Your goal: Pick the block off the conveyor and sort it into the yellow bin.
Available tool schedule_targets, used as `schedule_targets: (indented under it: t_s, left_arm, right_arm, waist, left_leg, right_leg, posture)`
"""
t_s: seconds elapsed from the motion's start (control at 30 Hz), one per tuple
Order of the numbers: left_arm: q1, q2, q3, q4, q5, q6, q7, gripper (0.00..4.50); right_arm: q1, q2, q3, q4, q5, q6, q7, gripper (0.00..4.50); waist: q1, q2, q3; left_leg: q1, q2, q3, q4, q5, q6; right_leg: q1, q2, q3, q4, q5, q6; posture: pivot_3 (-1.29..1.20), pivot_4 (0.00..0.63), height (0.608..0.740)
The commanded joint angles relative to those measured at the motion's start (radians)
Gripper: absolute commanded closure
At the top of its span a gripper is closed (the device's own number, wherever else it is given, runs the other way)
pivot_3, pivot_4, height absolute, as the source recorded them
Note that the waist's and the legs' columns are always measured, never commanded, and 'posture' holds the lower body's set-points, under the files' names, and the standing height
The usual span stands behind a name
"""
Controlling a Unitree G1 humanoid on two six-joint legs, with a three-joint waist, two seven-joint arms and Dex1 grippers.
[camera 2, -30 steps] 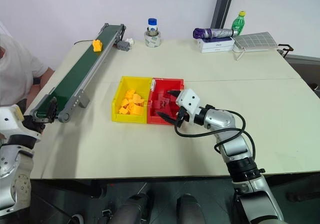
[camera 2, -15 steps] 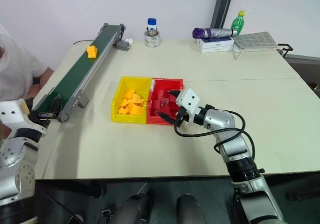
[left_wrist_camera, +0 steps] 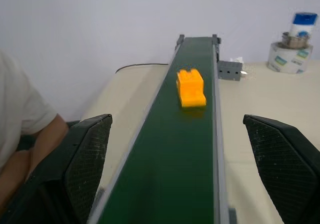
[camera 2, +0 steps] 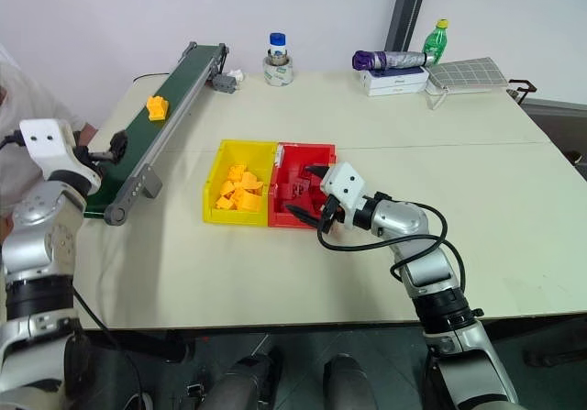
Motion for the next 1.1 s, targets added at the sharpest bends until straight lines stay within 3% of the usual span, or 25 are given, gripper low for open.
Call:
schedule_targets:
  t_s: [0.03, 0.4, 1.03, 1.1]
  left_arm:
    - [-0.089, 0.034, -0.036, 0.100, 0.042, -0.026, -0.009, 0.07]
    - [-0.256, 0.034, -0.096, 0.352, 0.094, -0.029, -0.012, 0.07]
    - [-0.258, 0.018, -0.090, 0.447, 0.082, -0.006, -0.004, 0.07]
    - [-0.255, 0.018, -0.094, 0.449, 0.083, 0.003, -0.006, 0.60]
  right_arm:
    - [-0.012, -0.005, -0.012, -0.041, 0.001, -0.012, -0.009, 0.00]
    - [-0.013, -0.005, -0.012, -0.046, 0.000, -0.009, -0.017, 0.00]
    - [0.000, -0.005, -0.009, -0.062, -0.002, -0.003, -0.025, 0.00]
    - [0.001, -0.004, -0.007, -0.062, -0.002, -0.003, -0.026, 0.00]
  waist:
    - [0.000, 0.000, 0.000]
    - [-0.002, 0.000, 0.000]
    - [-0.003, 0.000, 0.000]
    - [-0.003, 0.000, 0.000]
  left_leg:
    - [0.000, 0.000, 0.000, 0.000, 0.000, 0.000]
    - [0.000, 0.000, 0.000, 0.000, 0.000, 0.000]
    - [0.000, 0.000, 0.000, 0.001, 0.000, 0.000]
    - [0.000, 0.000, 0.000, 0.001, 0.000, 0.000]
  right_leg:
    - [0.000, 0.000, 0.000, 0.000, 0.000, 0.000]
    - [0.000, 0.001, 0.000, 0.000, 0.001, 0.002]
    - [0.000, 0.001, 0.000, 0.001, 0.002, 0.003]
    - [0.000, 0.001, 0.000, 0.001, 0.002, 0.003]
  posture:
    - [0.00, 0.150, 0.740]
    - [0.00, 0.150, 0.740]
    - [0.00, 0.150, 0.740]
    - [0.00, 0.150, 0.740]
